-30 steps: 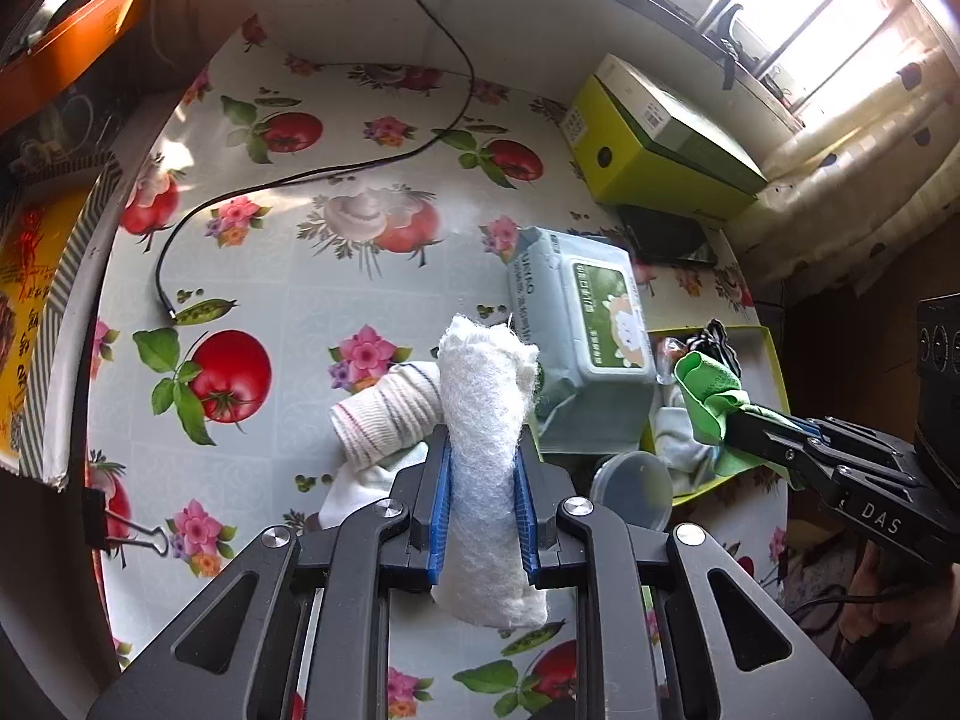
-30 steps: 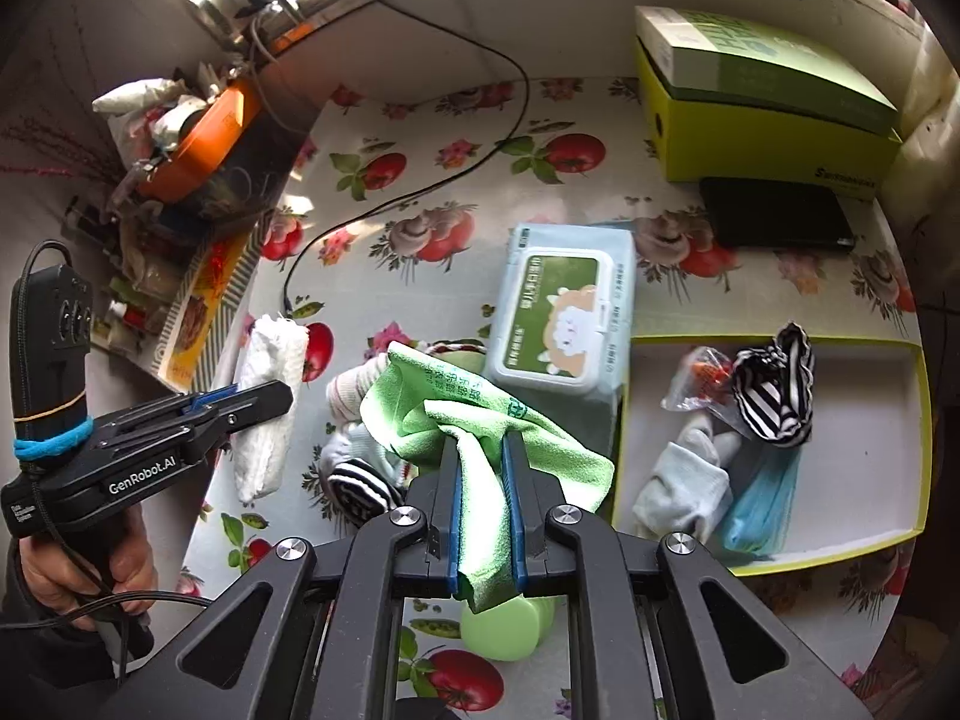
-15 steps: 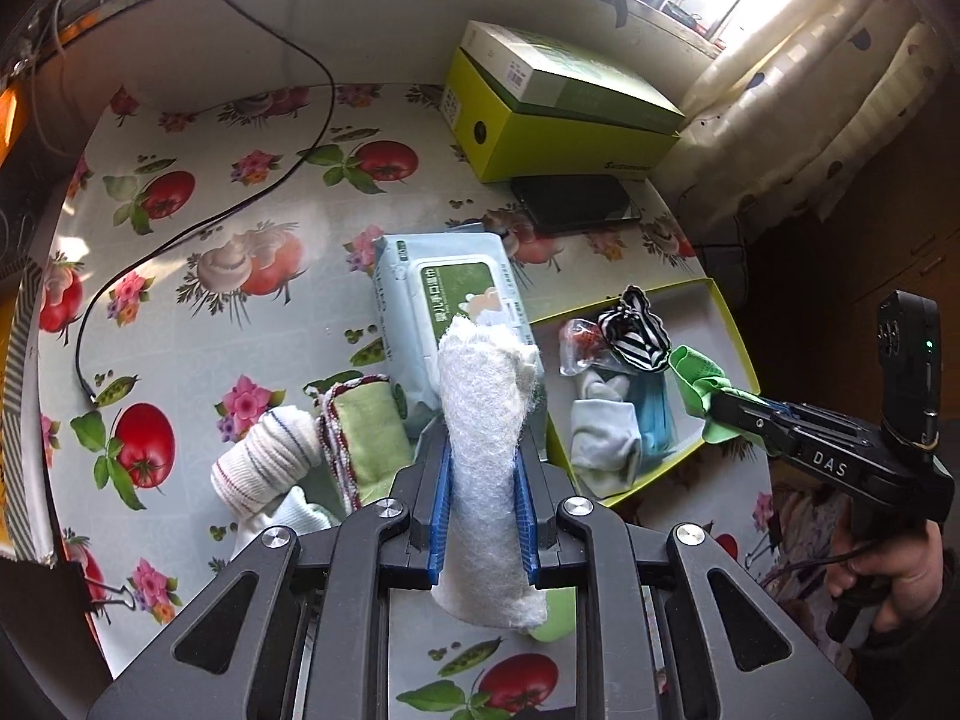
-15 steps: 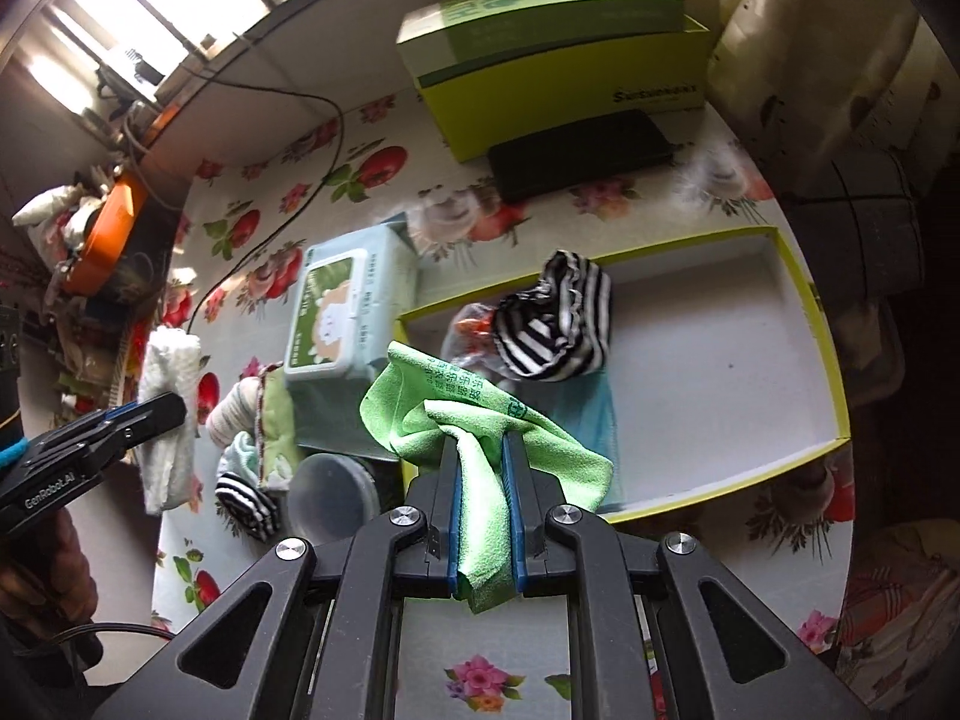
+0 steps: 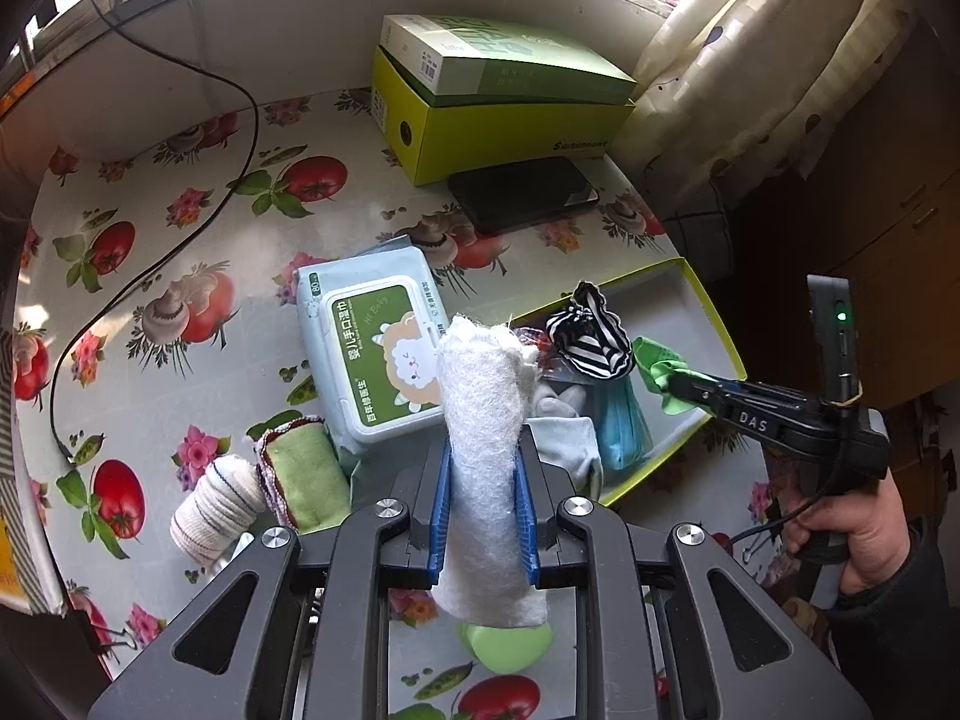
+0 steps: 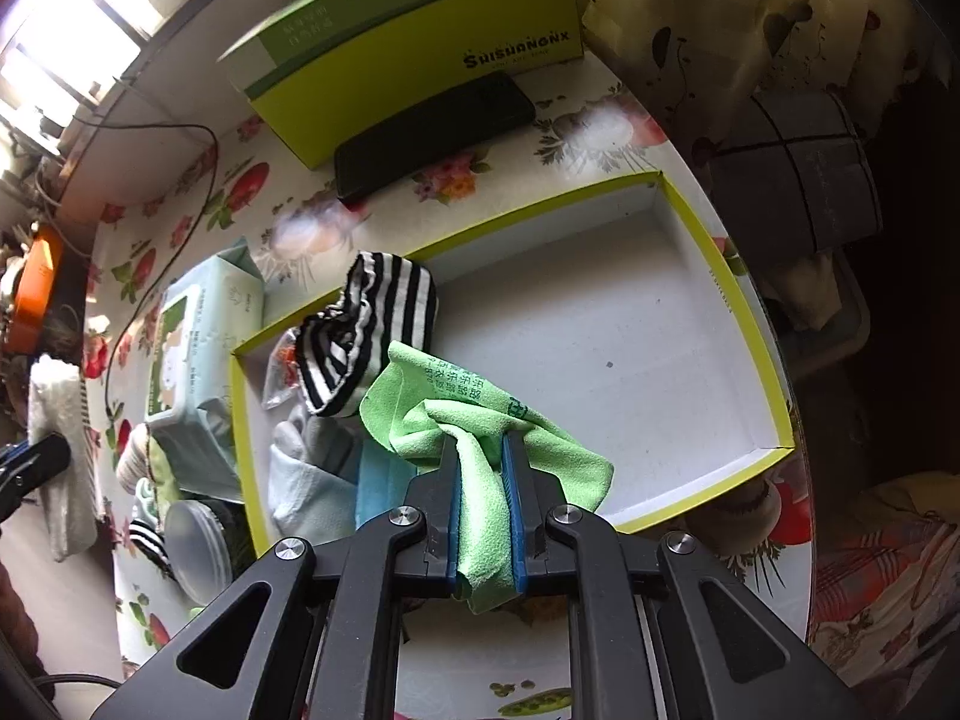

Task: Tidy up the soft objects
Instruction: 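Lift the towel roll and green cloth and carry both over the white tray, then open the right tool to drop the cloth while the left tool releases the towel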

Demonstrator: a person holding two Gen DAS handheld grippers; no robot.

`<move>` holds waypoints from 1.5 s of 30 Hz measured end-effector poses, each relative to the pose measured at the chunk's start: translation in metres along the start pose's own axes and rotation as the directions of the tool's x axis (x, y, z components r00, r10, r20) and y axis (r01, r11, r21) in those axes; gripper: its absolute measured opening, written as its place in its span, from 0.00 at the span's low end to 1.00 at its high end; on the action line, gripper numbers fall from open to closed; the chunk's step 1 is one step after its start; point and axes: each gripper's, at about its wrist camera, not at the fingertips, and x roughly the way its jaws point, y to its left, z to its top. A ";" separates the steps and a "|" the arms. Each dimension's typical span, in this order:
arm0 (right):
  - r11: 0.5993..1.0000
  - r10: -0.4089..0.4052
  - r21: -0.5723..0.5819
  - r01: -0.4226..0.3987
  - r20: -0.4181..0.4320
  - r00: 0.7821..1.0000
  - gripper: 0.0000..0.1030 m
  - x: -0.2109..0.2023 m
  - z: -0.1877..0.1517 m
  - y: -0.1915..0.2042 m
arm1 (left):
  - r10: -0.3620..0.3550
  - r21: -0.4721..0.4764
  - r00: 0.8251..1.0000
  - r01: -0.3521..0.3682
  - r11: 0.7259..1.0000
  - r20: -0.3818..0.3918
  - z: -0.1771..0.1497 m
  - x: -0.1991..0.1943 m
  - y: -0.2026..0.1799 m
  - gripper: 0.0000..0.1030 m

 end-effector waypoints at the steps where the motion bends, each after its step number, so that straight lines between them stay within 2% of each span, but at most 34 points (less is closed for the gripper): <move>1: 1.000 -0.001 -0.002 0.001 -0.018 1.000 0.11 0.007 -0.001 0.001 | 0.001 0.003 1.000 -0.001 1.000 -0.001 0.002 0.001 -0.002 0.19; 8: 0.997 0.057 -0.047 -0.061 -0.083 0.995 0.12 0.027 -0.013 0.021 | 0.004 0.021 1.000 -0.004 1.000 -0.009 0.012 0.007 -0.010 0.19; 14: 0.996 0.079 -0.046 -0.082 -0.079 0.994 0.16 0.017 -0.016 0.019 | -0.005 0.052 1.000 0.006 0.999 -0.023 0.018 0.015 -0.024 0.19; 15: 0.996 0.079 -0.043 -0.082 -0.071 0.994 0.22 0.014 -0.015 0.017 | -0.007 0.060 1.000 0.009 0.998 -0.025 0.019 0.016 -0.027 0.19; 17: 0.996 0.080 -0.029 -0.081 -0.043 0.996 0.41 0.004 -0.014 0.013 | -0.015 0.075 0.999 0.017 0.997 -0.029 0.023 0.019 -0.034 0.19; 18: 0.996 0.085 -0.023 -0.086 -0.029 0.996 0.42 -0.001 -0.013 0.011 | -0.019 0.083 0.999 0.022 0.996 -0.031 0.025 0.021 -0.037 0.19; 24: 0.995 0.095 0.001 -0.095 0.018 0.995 0.43 -0.019 -0.014 0.003 | -0.058 0.131 0.997 0.064 0.989 -0.056 0.039 0.042 -0.062 0.19; 35: 0.993 0.099 0.052 -0.101 0.047 0.994 0.43 -0.033 -0.021 -0.015 | -0.153 0.214 0.977 0.182 0.960 -0.147 0.059 0.103 -0.112 0.20; 39: 0.993 0.098 0.064 -0.100 0.045 0.994 0.43 -0.033 -0.022 -0.020 | -0.164 0.196 0.973 0.195 0.961 -0.163 0.069 0.120 -0.121 0.21; 45: 0.993 0.097 0.068 -0.099 0.037 0.995 0.43 -0.031 -0.022 -0.020 | -0.136 0.190 0.973 0.172 0.967 -0.187 0.074 0.136 -0.120 0.31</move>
